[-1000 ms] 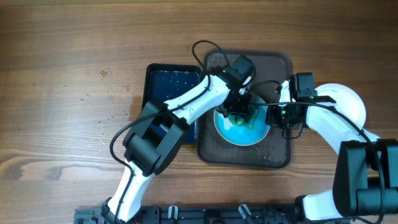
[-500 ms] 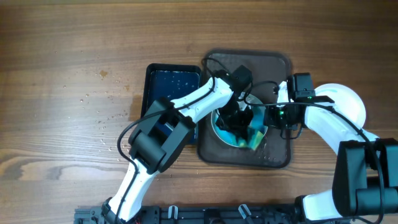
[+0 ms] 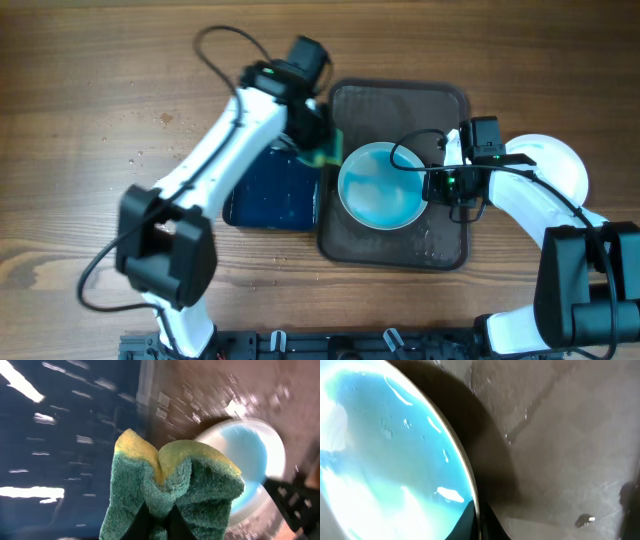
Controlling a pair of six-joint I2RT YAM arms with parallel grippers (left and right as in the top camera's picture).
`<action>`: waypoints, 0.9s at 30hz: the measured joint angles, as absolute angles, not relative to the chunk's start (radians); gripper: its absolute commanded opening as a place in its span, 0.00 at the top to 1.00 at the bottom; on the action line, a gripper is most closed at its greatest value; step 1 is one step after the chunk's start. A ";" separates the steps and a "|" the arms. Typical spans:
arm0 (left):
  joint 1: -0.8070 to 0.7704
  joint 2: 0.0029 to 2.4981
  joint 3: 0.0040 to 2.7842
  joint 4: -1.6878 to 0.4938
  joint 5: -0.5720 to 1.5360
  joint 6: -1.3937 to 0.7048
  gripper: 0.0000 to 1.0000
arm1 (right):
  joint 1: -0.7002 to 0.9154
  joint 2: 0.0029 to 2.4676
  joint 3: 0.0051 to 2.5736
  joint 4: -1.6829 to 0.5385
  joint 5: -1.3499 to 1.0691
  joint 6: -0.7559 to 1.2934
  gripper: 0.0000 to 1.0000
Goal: Clean dirty plates on tray and stack at the side
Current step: 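Return the sponge to the black tray and release it, then lift the plate by its rim and tilt it over the black tray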
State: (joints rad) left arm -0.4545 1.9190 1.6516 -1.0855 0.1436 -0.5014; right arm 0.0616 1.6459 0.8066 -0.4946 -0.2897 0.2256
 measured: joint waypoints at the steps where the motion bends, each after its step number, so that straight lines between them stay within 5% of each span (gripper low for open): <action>1: -0.433 1.912 1.652 -1.090 0.122 -0.503 0.96 | 0.061 1.646 0.807 -0.484 -0.290 0.218 0.96; 6: -0.305 1.935 1.589 -1.069 0.034 -0.503 0.94 | 0.060 1.650 0.825 -0.517 -0.291 0.205 0.96; 9: -0.289 1.959 1.525 -1.074 0.046 -0.497 0.76 | 0.060 1.637 0.913 -0.666 -0.287 0.201 0.96; 10: -0.289 1.964 1.515 -1.076 0.058 -0.490 0.57 | 0.060 1.627 0.963 -0.725 -0.281 0.200 0.96; 12: -0.289 1.966 1.509 -1.076 0.085 -0.474 0.50 | 0.065 1.598 1.072 -0.820 -0.267 0.196 0.96; 15: -0.282 1.947 1.509 -1.077 0.113 -0.470 0.25 | 0.107 1.560 1.219 -0.897 -0.230 0.178 0.96; 20: -0.204 1.769 1.508 -1.099 0.140 -0.459 0.03 | 0.284 1.552 1.267 -0.785 -0.134 0.171 0.96; 27: -0.072 1.465 1.510 -1.146 0.170 -0.454 0.00 | 0.596 1.604 1.272 -0.466 0.183 0.115 0.96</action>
State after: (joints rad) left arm -0.0719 1.4647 1.5101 -1.1458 0.1699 -0.4541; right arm 0.5957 1.6043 1.2724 -0.4656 0.1829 0.1146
